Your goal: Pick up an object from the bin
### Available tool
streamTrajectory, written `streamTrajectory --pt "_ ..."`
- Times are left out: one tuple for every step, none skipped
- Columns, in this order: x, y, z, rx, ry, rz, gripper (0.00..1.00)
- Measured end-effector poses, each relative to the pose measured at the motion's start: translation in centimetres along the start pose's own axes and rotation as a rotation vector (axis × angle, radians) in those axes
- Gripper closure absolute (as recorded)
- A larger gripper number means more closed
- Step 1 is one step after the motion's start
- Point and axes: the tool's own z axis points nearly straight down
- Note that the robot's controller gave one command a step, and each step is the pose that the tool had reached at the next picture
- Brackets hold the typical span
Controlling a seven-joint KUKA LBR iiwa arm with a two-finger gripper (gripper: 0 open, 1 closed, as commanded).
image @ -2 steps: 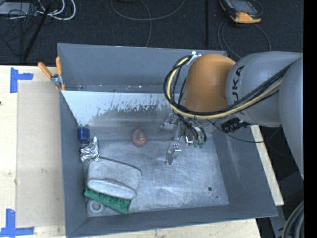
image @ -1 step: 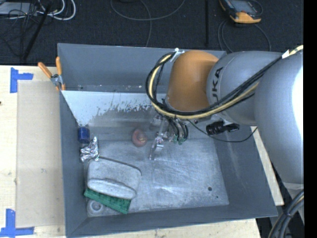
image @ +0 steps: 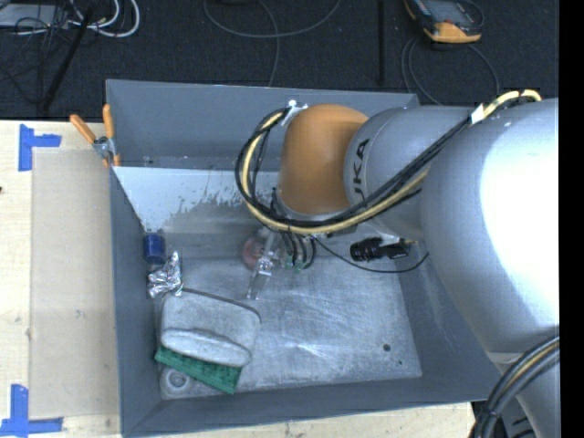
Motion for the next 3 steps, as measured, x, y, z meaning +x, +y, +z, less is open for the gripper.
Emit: streamTrajectory --pt "-0.8 -1.8 1.5 -0.012 -0.010 0.075 0.00" --pt "-1.1 -1.8 1.3 -0.013 -0.021 0.075 1.00" --pt "0.2 0.6 -11.7 -0.005 -0.007 0.112 1.00"
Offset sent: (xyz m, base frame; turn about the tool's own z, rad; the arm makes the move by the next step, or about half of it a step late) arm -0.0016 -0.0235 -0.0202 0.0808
